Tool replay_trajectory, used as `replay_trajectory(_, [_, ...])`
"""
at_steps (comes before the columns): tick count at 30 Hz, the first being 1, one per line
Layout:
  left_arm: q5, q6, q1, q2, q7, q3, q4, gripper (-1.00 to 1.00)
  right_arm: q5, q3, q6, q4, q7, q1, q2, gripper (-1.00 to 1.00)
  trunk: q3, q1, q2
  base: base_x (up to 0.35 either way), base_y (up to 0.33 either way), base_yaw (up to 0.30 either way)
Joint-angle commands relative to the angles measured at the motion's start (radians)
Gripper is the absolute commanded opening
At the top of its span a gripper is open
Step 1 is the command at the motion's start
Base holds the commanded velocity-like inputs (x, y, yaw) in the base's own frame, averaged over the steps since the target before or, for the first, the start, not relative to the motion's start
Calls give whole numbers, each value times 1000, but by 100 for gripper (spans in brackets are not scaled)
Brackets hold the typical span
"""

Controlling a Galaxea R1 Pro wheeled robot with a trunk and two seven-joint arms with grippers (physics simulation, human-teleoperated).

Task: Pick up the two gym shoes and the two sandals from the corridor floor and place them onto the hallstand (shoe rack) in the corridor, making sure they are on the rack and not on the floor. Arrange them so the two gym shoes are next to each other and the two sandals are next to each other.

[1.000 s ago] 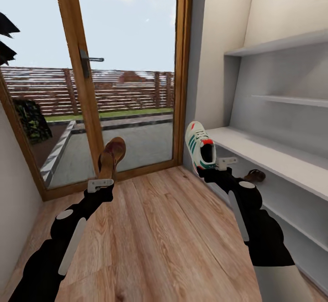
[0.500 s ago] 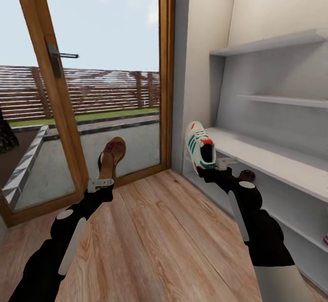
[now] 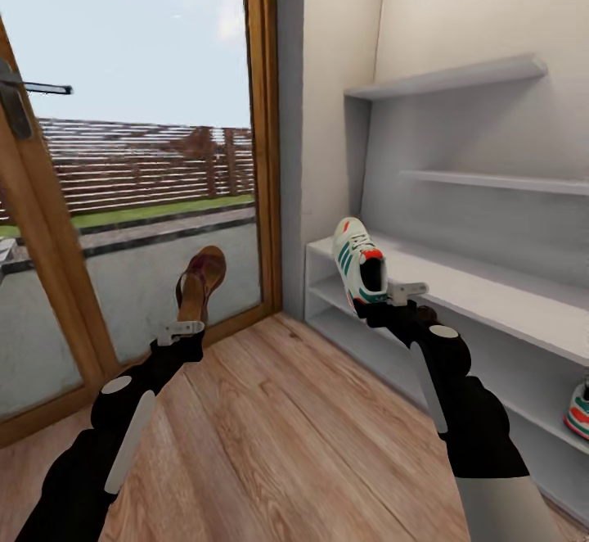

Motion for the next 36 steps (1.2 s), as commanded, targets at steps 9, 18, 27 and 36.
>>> replay_trajectory(9, [5,5,0,1,-1,0,-1,-100,0,-1,5,0,2,0,1,-100,-1,0,0,285,210,-300])
replay_trajectory(18, [5,5,0,1,-1,0,-1,-100,0,0,5,-1,3,-1,1,-100,-1,0,0,273,211,-300])
replay_trajectory(27, [5,4,0,1,-1,0,-1,-100,0,-1,6,-1,3,-1,1,-100,-1,0,0,123,95,-300])
replay_trajectory(36, [6,3,0,1,-1,0,-1,-100,-1,-1,7,-1,3,-1,1,-100,-1,0,0,2,1,-300])
